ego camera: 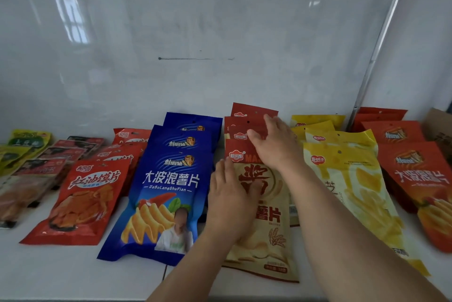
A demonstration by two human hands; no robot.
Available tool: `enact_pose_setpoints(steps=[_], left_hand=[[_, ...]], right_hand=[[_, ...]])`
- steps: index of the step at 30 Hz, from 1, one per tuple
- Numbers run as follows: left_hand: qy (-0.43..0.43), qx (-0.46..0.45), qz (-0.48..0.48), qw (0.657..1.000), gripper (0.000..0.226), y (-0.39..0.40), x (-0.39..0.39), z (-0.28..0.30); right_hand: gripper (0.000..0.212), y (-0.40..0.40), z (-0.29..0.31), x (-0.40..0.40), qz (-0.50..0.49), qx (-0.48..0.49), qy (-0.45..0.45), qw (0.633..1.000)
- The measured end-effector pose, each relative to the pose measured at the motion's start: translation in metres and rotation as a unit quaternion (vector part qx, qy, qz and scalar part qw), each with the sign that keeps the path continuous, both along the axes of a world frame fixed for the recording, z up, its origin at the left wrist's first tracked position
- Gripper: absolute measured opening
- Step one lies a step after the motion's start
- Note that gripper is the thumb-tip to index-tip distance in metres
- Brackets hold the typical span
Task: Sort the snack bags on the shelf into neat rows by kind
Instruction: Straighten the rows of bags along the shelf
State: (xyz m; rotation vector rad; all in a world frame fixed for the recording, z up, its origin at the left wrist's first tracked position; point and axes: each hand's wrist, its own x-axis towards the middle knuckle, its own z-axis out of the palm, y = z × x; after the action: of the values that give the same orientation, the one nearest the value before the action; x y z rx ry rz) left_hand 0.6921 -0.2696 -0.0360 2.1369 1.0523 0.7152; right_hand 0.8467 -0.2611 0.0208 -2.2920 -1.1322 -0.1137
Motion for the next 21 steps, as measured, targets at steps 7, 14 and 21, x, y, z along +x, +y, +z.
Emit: enact_pose_setpoints(steps=[7, 14, 21], left_hand=[[0.155, 0.072, -0.041, 0.984, 0.085, -0.009, -0.005, -0.009], [0.187, 0.097, -0.037, 0.977, 0.082, -0.001, 0.002, -0.006], [0.213, 0.081, -0.057, 0.972, 0.065, 0.025, 0.015, -0.003]], right_hand=[[0.076, 0.039, 0.000, 0.013, 0.053, -0.143, -0.080, 0.985], [0.080, 0.059, -0.009, 0.022, 0.054, -0.165, -0.086, 0.981], [0.075, 0.074, -0.009, 0.031, 0.056, -0.148, -0.099, 0.982]])
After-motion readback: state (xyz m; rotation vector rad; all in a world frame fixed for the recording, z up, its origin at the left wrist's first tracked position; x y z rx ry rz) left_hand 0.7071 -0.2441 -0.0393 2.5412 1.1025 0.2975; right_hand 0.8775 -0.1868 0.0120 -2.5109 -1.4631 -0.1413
